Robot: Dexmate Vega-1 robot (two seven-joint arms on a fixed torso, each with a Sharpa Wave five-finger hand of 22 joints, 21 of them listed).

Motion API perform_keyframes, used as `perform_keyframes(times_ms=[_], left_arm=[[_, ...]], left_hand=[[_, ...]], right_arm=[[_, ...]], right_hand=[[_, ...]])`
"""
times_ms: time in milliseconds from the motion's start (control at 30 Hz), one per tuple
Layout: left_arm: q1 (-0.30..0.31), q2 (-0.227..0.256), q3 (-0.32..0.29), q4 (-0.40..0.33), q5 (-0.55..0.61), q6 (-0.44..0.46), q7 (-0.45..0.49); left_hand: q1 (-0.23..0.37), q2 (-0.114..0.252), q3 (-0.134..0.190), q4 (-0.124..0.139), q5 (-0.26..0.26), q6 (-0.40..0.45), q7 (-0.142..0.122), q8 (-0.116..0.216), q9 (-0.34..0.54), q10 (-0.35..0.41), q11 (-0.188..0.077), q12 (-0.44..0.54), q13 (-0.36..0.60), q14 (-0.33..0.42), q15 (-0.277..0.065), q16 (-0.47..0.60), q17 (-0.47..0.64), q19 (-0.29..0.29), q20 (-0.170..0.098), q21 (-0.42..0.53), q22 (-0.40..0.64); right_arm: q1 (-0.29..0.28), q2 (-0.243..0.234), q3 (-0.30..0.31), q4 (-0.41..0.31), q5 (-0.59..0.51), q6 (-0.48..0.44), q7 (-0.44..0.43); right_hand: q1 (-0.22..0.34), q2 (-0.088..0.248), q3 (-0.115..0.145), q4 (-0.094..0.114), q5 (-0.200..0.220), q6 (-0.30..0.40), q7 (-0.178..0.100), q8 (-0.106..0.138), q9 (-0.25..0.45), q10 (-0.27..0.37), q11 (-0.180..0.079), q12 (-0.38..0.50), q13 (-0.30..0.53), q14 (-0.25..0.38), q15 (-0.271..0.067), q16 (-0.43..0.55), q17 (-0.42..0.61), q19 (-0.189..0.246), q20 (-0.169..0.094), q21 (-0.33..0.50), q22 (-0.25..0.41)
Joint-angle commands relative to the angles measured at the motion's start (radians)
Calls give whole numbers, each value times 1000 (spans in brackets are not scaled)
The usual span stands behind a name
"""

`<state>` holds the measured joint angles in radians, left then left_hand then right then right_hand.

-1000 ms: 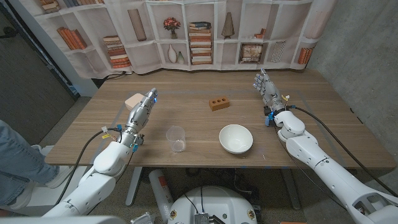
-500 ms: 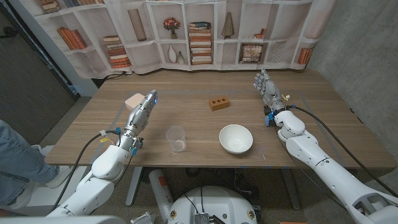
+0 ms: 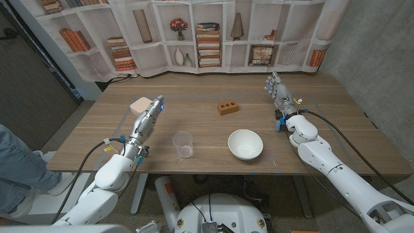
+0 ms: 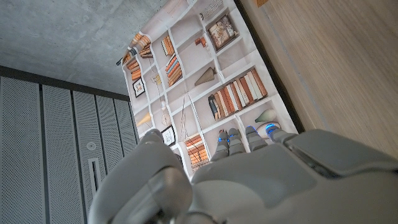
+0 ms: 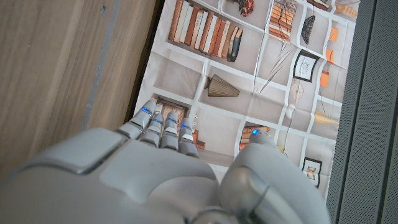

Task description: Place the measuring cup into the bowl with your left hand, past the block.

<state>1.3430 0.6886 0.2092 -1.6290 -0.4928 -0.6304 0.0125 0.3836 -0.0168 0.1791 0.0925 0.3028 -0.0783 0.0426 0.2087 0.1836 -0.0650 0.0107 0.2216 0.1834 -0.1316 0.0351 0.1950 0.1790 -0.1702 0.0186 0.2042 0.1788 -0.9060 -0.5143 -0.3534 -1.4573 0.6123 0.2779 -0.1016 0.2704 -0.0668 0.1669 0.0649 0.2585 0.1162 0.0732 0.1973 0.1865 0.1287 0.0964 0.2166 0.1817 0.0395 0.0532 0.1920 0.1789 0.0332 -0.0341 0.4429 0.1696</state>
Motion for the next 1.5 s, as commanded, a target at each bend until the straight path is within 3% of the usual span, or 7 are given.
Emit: perform_keyframes(times_ms=[33,800,1133,1500], left_arm=[[22,6,-1,-23,15,4,8],[116,8,-36,-67,62,-6,64],[170,16,-73,-118,131,-3,108],[182,-6,-88,-125,194,-13,134]], left_hand=[[11,-1,0,-4,-1,2,2,2,4,6,1,-2,5,2,2,-3,4,-31,4,5,6],[17,0,-3,-7,-3,5,1,0,4,5,0,-5,5,2,4,-4,4,-29,9,5,6],[23,-2,-4,-11,-3,2,2,-3,4,4,7,-7,5,-1,8,-6,4,-32,15,4,6],[36,-8,-5,-21,-3,-4,3,-6,4,1,5,-9,6,-1,4,-7,3,-33,21,3,5]], right_arm=[[-5,-6,8,-6,-8,12,-9],[-9,-6,6,2,-2,12,3],[-10,-3,6,6,-1,21,8],[-10,-8,8,1,-4,21,7]], right_hand=[[-2,6,-3,-3,-2,8,3,-2,2,9,-1,-5,2,5,3,0,5,8,2,-2,4],[1,7,-6,-7,-2,9,2,-2,2,8,-2,-6,2,6,5,-1,4,9,6,-15,4],[2,7,-7,-8,-2,9,2,-2,2,7,-2,-6,2,6,5,-1,4,10,6,-19,4],[2,7,-8,-10,-2,8,1,-2,2,7,-1,-7,2,7,6,-1,4,11,7,-24,4]])
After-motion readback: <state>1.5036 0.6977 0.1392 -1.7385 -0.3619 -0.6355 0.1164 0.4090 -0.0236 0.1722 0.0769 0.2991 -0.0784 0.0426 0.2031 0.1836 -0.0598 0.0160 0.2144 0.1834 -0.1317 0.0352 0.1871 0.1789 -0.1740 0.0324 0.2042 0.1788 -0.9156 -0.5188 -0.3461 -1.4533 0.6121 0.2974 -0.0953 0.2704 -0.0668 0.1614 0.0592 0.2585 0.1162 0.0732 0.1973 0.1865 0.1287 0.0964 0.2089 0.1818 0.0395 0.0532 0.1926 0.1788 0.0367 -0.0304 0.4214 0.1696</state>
